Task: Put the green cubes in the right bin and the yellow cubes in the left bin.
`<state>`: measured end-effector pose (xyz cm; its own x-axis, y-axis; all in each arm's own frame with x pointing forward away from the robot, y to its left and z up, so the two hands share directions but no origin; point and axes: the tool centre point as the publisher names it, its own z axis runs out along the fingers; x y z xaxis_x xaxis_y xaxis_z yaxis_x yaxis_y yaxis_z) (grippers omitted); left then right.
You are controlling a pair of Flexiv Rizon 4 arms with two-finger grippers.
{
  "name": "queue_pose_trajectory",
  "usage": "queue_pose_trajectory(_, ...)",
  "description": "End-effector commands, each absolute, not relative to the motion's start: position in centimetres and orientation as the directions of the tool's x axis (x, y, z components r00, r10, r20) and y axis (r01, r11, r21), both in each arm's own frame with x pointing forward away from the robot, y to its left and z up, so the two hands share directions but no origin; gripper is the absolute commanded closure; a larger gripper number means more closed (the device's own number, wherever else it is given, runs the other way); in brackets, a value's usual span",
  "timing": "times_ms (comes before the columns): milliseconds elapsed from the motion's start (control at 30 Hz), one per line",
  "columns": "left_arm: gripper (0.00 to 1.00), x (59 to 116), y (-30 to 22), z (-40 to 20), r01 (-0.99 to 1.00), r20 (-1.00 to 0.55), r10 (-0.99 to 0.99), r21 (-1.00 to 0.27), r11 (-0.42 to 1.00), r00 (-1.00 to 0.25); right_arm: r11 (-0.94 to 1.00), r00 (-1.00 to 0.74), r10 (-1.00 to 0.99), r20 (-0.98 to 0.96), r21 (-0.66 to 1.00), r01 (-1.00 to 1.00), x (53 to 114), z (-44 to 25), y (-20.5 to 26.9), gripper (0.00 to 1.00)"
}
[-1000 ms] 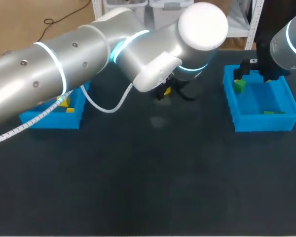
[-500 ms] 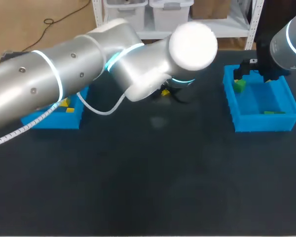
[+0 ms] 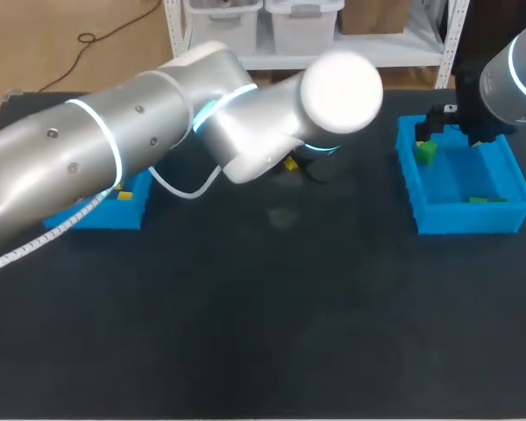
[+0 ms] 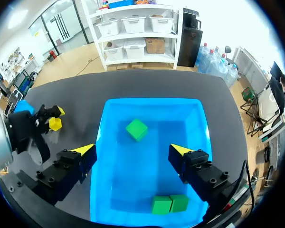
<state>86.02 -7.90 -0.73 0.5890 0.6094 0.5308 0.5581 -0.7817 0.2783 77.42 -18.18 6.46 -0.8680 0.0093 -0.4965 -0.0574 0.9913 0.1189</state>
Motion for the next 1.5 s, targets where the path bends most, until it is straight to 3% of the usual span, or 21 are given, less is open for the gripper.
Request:
queue_pose_trajectory(33, 1.00, 86.6, -8.1, -1.1, 0.553, 0.524, 0.605, 0.277, -0.786, 0.599, 0.992, -0.866, 0.011, -0.500, 0.116, -0.055, 77.3, 6.4, -18.1, 0.00)
queue_pose_trajectory(433, 1.00, 88.1, -7.9, 0.9, 0.611, 0.459, 0.697, 0.347, -0.712, 0.551, 0.992, -0.866, 0.011, -0.500, 0.116, -0.055, 77.3, 6.4, -18.1, 0.00)
queue_pose_trajectory(633, 1.00, 90.6, -6.5, 5.1, 0.769, 0.291, 0.892, 0.457, -0.448, 0.346, 0.992, -0.866, 0.011, -0.500, 0.116, -0.055, 77.3, 6.4, -18.1, 0.00)
queue_pose_trajectory(867, 1.00, 91.9, -0.9, 9.3, 0.857, 0.131, 0.988, 0.497, -0.137, 0.082, 0.992, -0.866, 0.011, -0.500, 0.116, -0.055, 77.3, 6.4, -18.1, 0.00)
queue_pose_trajectory(1200, 1.00, 90.3, 11.0, 12.5, 0.844, 0.030, 0.959, 0.483, 0.232, -0.280, 0.992, -0.866, 0.011, -0.500, 0.116, -0.055, 77.3, 6.4, -18.1, 0.00)
queue_pose_trajectory(1500, 1.00, 87.7, 21.1, 13.3, 0.746, -0.076, 0.860, 0.463, 0.478, -0.504, 0.992, -0.866, 0.011, -0.500, 0.116, -0.055, 77.3, 6.4, -18.1, 0.00)
